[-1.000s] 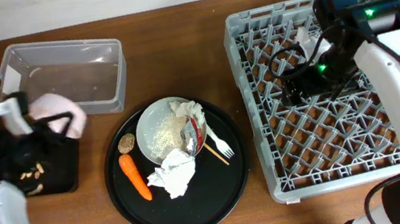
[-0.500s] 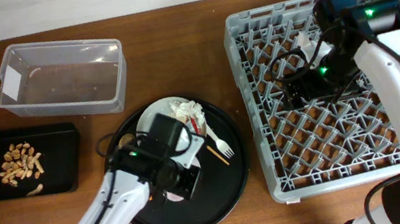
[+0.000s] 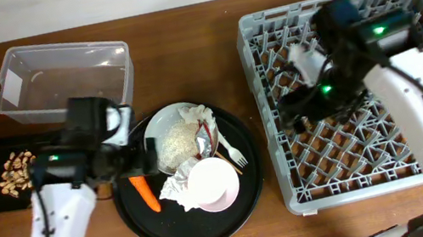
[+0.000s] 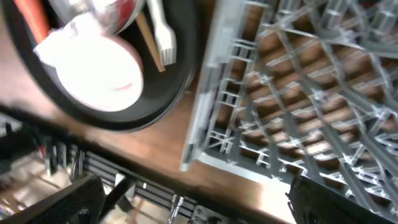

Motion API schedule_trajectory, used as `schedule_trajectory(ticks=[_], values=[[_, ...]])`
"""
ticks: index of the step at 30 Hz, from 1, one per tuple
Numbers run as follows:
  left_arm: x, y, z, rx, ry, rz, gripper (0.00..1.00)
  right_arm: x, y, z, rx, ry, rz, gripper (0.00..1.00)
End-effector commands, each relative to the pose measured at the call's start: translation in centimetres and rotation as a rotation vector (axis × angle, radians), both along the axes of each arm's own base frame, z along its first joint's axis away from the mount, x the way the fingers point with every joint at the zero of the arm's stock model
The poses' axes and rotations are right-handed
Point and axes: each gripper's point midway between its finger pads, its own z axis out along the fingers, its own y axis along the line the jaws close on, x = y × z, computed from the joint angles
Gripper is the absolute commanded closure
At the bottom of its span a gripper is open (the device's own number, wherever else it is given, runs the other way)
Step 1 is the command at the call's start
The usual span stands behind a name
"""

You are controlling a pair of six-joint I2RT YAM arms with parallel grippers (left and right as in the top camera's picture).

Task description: Sort waste into correct bins and load items into the dishwasher rack

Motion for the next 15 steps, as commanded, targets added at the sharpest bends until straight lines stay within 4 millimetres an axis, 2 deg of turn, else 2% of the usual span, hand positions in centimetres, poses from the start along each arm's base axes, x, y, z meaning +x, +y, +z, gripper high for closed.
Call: schedule_trajectory(ticks=[1, 2, 4, 7, 10, 12, 15], values=[[0.1, 6.0, 0.3, -0.009, 0.016, 0.262, 0.01, -1.7, 5.4, -0.9, -0.005, -0.016, 0.174, 0.02], [-0.1, 7.5, 0.2, -0.009, 0.023, 0.313, 0.01, -1.8, 6.4, -1.6, -0.024, -0.020, 0.184, 0.02], [-0.5, 9.1, 0.1, -0.009, 0.037, 0.371, 0.01, -2.3, 8.7, -3.9, -0.035, -0.021, 0.218, 0.02], [-0.7, 9.5, 0.0, -0.007, 0.041, 0.386, 0.01, -3.5, 10.8, -9.9, -0.031, -0.011, 0.247, 0.00], [-0.7, 9.5, 0.0, -0.007, 0.041, 0.386, 0.01, -4.1, 11.9, -14.0, -0.005, -0.032, 0.253, 0.12], [-0.7, 9.5, -0.1, -0.007, 0.043, 0.386, 0.01, -3.8, 12.4, -15.8, 0.019, -0.049, 0.195, 0.15], [-0.7, 9.5, -0.1, -0.007, 0.043, 0.386, 0.01, -3.6, 12.6, -17.2, 0.041, -0.071, 0.187, 0.18]])
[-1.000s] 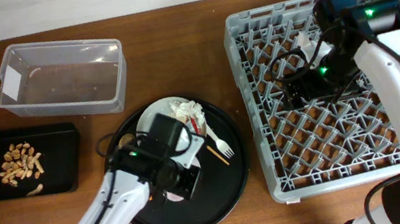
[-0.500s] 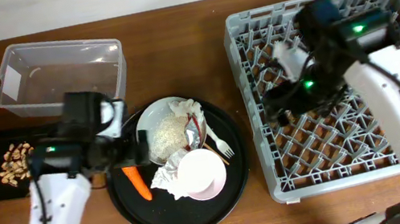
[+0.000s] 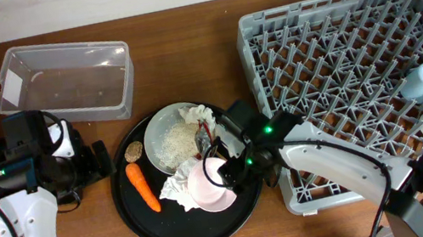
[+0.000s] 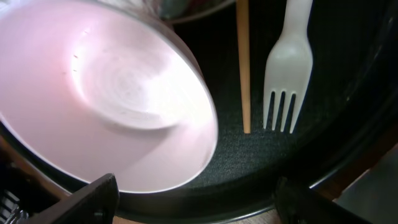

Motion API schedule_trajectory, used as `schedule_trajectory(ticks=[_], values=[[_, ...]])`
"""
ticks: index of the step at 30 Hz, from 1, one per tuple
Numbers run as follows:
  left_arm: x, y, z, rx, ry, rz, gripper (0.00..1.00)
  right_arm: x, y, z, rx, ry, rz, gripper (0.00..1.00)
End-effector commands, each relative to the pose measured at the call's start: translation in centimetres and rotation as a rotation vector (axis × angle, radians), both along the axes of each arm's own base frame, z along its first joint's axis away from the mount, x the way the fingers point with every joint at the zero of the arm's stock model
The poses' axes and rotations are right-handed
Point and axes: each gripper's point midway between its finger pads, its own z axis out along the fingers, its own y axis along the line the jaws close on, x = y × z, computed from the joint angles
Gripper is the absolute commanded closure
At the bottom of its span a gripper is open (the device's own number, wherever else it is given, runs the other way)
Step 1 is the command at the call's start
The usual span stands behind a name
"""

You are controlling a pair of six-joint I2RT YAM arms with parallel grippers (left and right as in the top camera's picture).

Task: Sort waste into correct bins and load items into the dishwasher rack
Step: 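Grasp the pink bowl with the right gripper and lift it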

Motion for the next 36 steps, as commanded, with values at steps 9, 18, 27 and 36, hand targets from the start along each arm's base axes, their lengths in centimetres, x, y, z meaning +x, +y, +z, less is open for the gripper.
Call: schedule_trajectory(ticks=[9, 18, 27, 36], values=[[-0.1, 0.1, 0.3, -0.001, -0.008, 0.013, 0.01, 0.0, 2.0, -2.5, 0.074, -0.046, -0.012, 0.42], [-0.1, 0.1, 0.3, -0.002, -0.005, 0.013, 0.01, 0.2, 2.1, -3.7, 0.065, -0.017, -0.050, 0.96], [-0.1, 0.1, 0.3, -0.002, -0.006, 0.013, 0.01, 8.4, -5.2, 15.3, -0.230, -0.570, -0.288, 0.96], [-0.2, 0.0, 0.3, -0.006, -0.005, 0.012, 0.01, 15.6, -29.7, 29.2, -0.967, -1.115, -1.093, 0.96]])
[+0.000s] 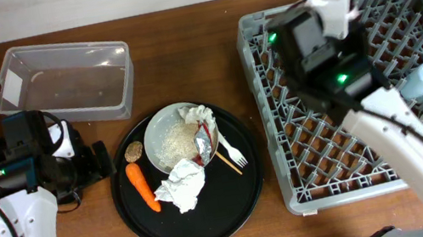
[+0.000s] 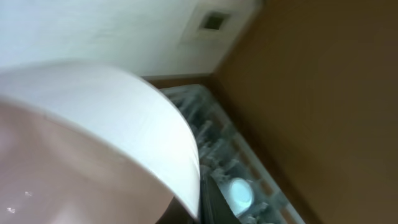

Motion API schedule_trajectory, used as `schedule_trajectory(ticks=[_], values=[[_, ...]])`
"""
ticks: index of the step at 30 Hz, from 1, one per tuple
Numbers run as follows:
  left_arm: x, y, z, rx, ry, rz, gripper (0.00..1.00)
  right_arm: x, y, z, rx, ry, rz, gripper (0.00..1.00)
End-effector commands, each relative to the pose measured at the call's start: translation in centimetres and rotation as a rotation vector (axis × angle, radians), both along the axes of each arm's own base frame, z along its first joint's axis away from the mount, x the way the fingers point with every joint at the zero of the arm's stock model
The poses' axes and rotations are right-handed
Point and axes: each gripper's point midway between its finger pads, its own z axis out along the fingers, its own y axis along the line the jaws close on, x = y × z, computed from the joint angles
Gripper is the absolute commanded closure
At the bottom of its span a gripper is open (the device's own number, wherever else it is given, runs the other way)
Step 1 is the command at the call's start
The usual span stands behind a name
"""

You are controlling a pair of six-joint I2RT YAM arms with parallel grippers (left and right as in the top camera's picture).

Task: Sort waste into correct bins and load items into the dishwasher rack
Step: 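Grasp the pink bowl with the right gripper and lift it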

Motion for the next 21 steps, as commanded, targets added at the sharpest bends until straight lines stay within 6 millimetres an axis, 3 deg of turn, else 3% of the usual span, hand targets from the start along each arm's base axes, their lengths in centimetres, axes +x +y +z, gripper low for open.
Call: schedule_trajectory(ticks=[1, 4, 7, 11, 15, 21], values=[[-0.1, 0.0, 0.3, -0.006, -0.007, 0.012, 0.01, 0.9, -6.3, 2.6, -0.114, -0.060, -0.208, 0.96], [-0.4, 0.0, 0.2, -0.008, 0.006, 0.011, 0.01, 2.5, -11.8, 3.9, -0.248, 0.029, -0.285, 0.96], [-0.7, -0.1, 0.1, -0.009, 0.017, 0.012, 0.01, 2.7, -17.2, 2.7, -0.268, 0.061, -0.386, 0.96], [-0.7, -0.1, 0.1, -0.008, 0.017, 0.012, 0.01, 4.2, -20.8, 0.2, -0.258, 0.060, -0.425, 0.96], [-0.7, -0.1, 0.1, -0.008, 0.017, 0.012, 0.01, 8.1, -21.4, -4.5, -0.253, 0.146, -0.296, 0.96], [-0.7, -0.1, 0.1, -0.009, 0.017, 0.012, 0.01, 10.8, -22.0, -12.4, -0.255, 0.260, -0.293, 0.96]])
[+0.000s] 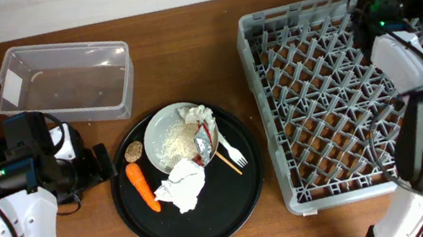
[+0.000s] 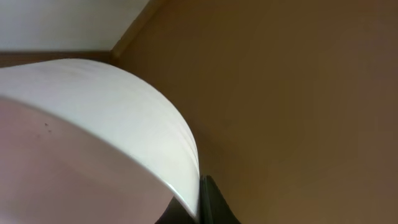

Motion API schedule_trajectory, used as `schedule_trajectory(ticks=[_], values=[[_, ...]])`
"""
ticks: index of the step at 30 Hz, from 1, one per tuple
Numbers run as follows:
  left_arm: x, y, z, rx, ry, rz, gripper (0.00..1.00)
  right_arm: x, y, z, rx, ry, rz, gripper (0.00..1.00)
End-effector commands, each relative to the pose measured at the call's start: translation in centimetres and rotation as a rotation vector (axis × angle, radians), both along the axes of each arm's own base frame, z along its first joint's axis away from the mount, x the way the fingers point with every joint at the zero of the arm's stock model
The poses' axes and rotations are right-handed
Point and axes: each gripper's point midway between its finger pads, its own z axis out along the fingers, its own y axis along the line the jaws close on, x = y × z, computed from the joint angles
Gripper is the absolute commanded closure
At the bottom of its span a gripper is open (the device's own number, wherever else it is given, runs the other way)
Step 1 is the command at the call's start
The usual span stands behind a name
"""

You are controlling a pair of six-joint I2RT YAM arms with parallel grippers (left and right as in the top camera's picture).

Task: Sort waste into correct bins and load items into the dishwasher rack
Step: 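Grasp the pink bowl with the right gripper and lift it, then place the pink bowl into the rack with the right gripper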

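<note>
My right gripper is shut on the rim of the pale pink bowl, high over the far right corner of the grey dishwasher rack [image 1: 259, 110]. In the right wrist view the bowl [image 2: 93, 124] fills the left half, with one dark finger [image 2: 208, 202] against its edge. The round black tray [image 1: 205, 233] holds a plate of rice [image 1: 166, 143], a carrot [image 1: 144, 190], a crumpled napkin [image 1: 182, 188], a white fork [image 1: 234, 154] and a wooden stick [image 1: 223, 160]. My left gripper [image 1: 101, 161] hangs just left of the tray; its jaws do not show.
A clear plastic bin [image 1: 63, 83] stands at the back left. A small black tray lies at the far left, mostly under my left arm. A brown lump [image 1: 133, 151] sits on the round tray beside the plate. My right arm covers the rack's right side.
My right gripper, still holding the pink bowl, has moved from above the rack's back middle to its far right corner. The left arm and the tray's contents have not moved.
First my right arm was over the rack and my left gripper over the tray's left edge, the bowl lying on the tray. Then the left arm was back at the left and the right gripper at the bowl. Then the bowl was off the tray, held above the rack, now at its right corner.
</note>
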Motion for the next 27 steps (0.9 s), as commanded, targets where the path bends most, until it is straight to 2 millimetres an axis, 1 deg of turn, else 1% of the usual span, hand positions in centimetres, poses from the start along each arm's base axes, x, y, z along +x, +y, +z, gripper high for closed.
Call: schedule_trajectory(ticks=[1, 4, 6, 8, 10, 11, 12, 13, 14, 15, 16, 17, 20, 21, 22, 23, 24, 25, 27], values=[[-0.1, 0.1, 0.3, -0.004, -0.009, 0.012, 0.01, 0.6, -0.6, -3.3, 0.004, 0.060, -0.021, 0.96], [-0.1, 0.0, 0.3, -0.004, -0.006, 0.012, 0.01, 0.9, -0.6, -5.7, 0.012, 0.096, -0.028, 0.96], [-0.1, 0.0, 0.3, -0.004, -0.007, 0.012, 0.01, 0.9, -0.4, -6.6, 0.013, 0.122, -0.029, 0.96], [0.0, 0.1, 0.3, -0.004, -0.010, 0.012, 0.01, 1.1, 0.9, -7.4, 0.018, 0.169, -0.005, 0.96], [0.1, 0.1, 0.3, -0.003, -0.014, 0.012, 0.01, 1.3, 2.8, -8.2, 0.022, 0.234, 0.033, 0.96], [0.1, 0.1, 0.3, -0.003, -0.014, 0.012, 0.01, 1.3, 4.2, -8.9, 0.024, 0.289, 0.060, 0.96], [0.1, 0.1, 0.3, -0.003, -0.014, 0.012, 0.01, 1.2, 5.1, -9.4, 0.025, 0.330, 0.077, 0.94], [0.1, 0.1, 0.3, -0.003, -0.014, 0.012, 0.01, 1.1, 5.6, -9.7, 0.026, 0.353, 0.086, 0.78], [0.1, 0.1, 0.3, -0.003, -0.015, 0.012, 0.01, 1.0, 6.1, -10.0, 0.026, 0.378, 0.095, 0.57], [0.1, 0.1, 0.3, -0.003, -0.014, 0.012, 0.01, 0.9, 6.3, -10.0, 0.023, 0.380, 0.093, 0.44], [0.1, 0.1, 0.3, -0.003, -0.014, 0.012, 0.00, 0.8, 6.5, -9.7, 0.013, 0.376, 0.082, 0.12], [0.1, 0.1, 0.3, -0.003, -0.014, 0.012, 0.01, 0.7, 6.7, -9.4, 0.020, 0.358, 0.080, 0.01], [0.1, 0.1, 0.3, -0.003, -0.015, 0.012, 0.01, 0.2, 7.3, -7.5, 0.080, 0.281, 0.097, 0.02], [0.1, 0.1, 0.3, -0.003, -0.015, 0.012, 0.01, 0.1, 7.6, -6.7, 0.107, 0.263, 0.120, 0.01], [0.1, 0.1, 0.3, -0.003, -0.015, 0.012, 0.01, -0.4, 8.1, -5.3, 0.146, 0.243, 0.152, 0.02], [0.1, 0.1, 0.3, -0.002, -0.017, 0.012, 0.01, -0.7, 8.2, -4.7, 0.167, 0.219, 0.152, 0.02], [0.2, 0.1, 0.4, -0.002, -0.018, 0.012, 0.01, -1.5, 8.9, -3.7, 0.242, 0.182, 0.184, 0.02], [0.2, 0.1, 0.4, -0.002, -0.018, 0.012, 0.01, -1.9, 10.1, -3.3, 0.326, 0.166, 0.242, 0.02], [0.2, 0.1, 0.4, -0.002, -0.018, 0.012, 0.01, -3.0, 13.4, -2.2, 0.536, 0.117, 0.374, 0.02]])
